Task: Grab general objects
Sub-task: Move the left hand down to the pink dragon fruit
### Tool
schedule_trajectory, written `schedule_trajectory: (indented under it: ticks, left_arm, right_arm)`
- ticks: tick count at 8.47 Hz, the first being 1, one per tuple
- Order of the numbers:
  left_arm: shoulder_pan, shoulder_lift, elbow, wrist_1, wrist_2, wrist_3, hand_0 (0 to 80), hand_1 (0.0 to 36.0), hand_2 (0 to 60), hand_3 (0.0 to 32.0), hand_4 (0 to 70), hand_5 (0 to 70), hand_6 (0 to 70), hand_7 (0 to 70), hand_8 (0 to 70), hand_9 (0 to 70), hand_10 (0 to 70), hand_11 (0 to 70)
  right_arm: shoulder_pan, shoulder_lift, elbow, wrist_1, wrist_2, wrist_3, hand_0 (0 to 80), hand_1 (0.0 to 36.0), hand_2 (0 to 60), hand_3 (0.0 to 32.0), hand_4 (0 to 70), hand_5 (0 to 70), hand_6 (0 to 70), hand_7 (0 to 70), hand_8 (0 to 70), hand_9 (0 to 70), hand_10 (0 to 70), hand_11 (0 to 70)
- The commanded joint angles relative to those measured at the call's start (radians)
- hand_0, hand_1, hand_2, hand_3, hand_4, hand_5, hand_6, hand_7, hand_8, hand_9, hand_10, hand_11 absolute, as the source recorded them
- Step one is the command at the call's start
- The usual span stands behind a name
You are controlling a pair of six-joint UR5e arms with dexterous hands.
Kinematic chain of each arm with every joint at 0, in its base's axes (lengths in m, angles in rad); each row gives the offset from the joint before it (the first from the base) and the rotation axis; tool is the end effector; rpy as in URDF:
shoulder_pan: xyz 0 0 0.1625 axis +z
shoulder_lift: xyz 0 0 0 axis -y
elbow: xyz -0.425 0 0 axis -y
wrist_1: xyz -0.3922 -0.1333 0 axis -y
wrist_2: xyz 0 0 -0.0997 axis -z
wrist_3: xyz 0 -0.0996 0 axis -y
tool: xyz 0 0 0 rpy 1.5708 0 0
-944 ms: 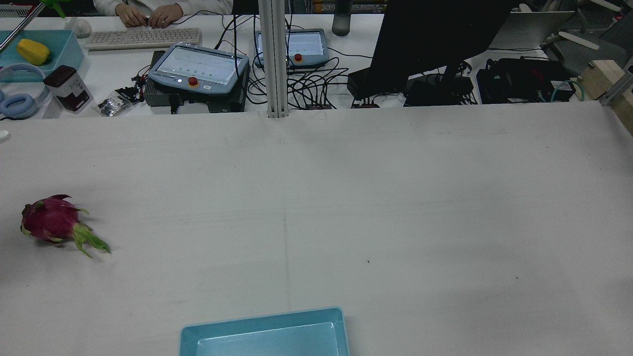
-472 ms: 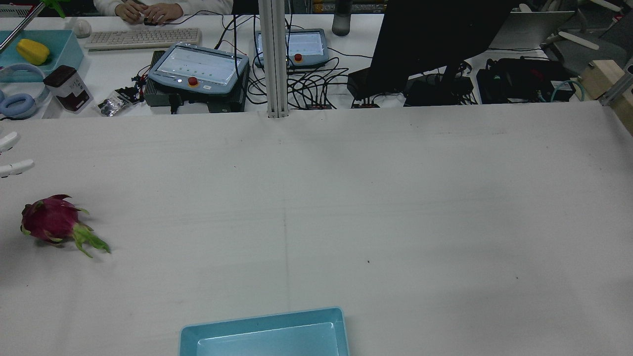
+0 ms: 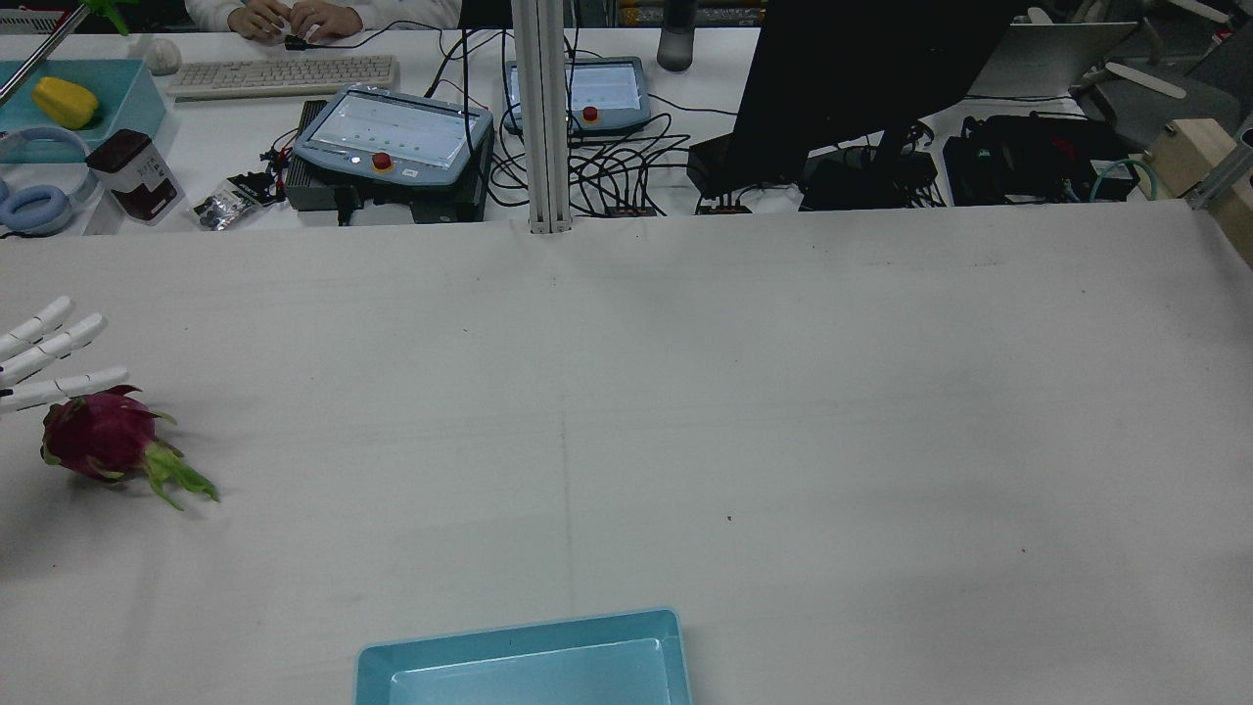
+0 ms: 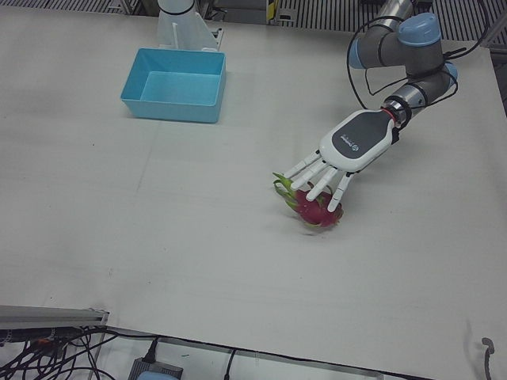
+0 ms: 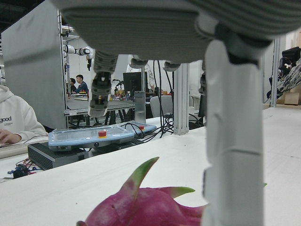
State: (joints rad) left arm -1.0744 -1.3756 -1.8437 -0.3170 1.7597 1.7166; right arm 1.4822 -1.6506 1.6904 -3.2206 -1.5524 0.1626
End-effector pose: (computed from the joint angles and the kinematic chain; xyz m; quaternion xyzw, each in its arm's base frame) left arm 0.1075 -0.4390 0.6034 0.4317 0.7089 -0.1771 0.5289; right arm 0.0945 -0.4638 0.6741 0.0802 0.6885 -0.7201 0.0330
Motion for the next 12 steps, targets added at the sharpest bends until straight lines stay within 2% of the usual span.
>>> schedule_trajectory:
  ticks: [1,2,4,5,6,8,10,12]
  left_arm:
    - [0.132,-0.139,0.104,0.083,-0.127,-0.003,63.9,24.8,0.0,18.8,8.4,0.0,0.0,0.0,0.0,0.0,2.2,6.0]
    - [0.133,-0.163,0.141,0.093,-0.131,0.000,63.1,24.2,0.0,18.0,8.4,0.0,0.0,0.0,0.0,0.0,2.2,5.9]
    - [0.133,-0.166,0.214,0.073,-0.132,0.001,61.1,22.7,0.0,20.2,5.5,0.0,0.0,0.0,0.0,0.0,1.5,4.8]
    - [0.133,-0.166,0.237,0.064,-0.134,0.001,61.3,22.9,0.0,19.8,5.3,0.0,0.0,0.0,0.0,0.0,1.4,4.7]
    - [0.134,-0.168,0.239,0.065,-0.153,0.001,61.3,23.2,0.0,19.4,5.0,0.0,0.0,0.0,0.0,0.0,1.3,4.6]
    - [0.134,-0.226,0.257,0.116,-0.158,0.003,61.4,23.3,0.0,19.0,5.1,0.0,0.0,0.0,0.0,0.0,0.6,3.5]
    - [0.136,-0.232,0.216,0.160,-0.158,0.003,60.1,22.5,0.0,18.6,5.3,0.0,0.0,0.0,0.0,0.0,0.1,2.6]
    - [0.136,-0.293,0.280,0.205,-0.160,0.032,59.6,22.2,0.0,18.0,5.1,0.0,0.0,0.0,0.0,0.0,0.0,2.3]
  right_arm:
    - [0.000,0.000,0.000,0.001,0.000,0.000,0.0,0.0,0.0,0.0,0.0,0.0,0.0,0.0,0.0,0.0,0.0,0.0]
    - [0.000,0.000,0.000,-0.001,0.000,0.000,0.0,0.0,0.0,0.0,0.0,0.0,0.0,0.0,0.0,0.0,0.0,0.0]
    - [0.000,0.000,0.000,-0.001,0.000,0.000,0.0,0.0,0.0,0.0,0.0,0.0,0.0,0.0,0.0,0.0,0.0,0.0]
    - [0.001,0.000,0.000,-0.001,0.000,0.000,0.0,0.0,0.0,0.0,0.0,0.0,0.0,0.0,0.0,0.0,0.0,0.0]
    - [0.000,0.000,0.000,-0.001,0.000,0.000,0.0,0.0,0.0,0.0,0.0,0.0,0.0,0.0,0.0,0.0,0.0,0.0]
    - [0.000,0.000,0.000,-0.001,0.000,0.000,0.0,0.0,0.0,0.0,0.0,0.0,0.0,0.0,0.0,0.0,0.0,0.0]
    - [0.000,0.000,0.000,-0.001,0.000,0.000,0.0,0.0,0.0,0.0,0.0,0.0,0.0,0.0,0.0,0.0,0.0,0.0]
    - [0.000,0.000,0.000,-0.001,0.000,0.000,0.0,0.0,0.0,0.0,0.0,0.0,0.0,0.0,0.0,0.0,0.0,0.0]
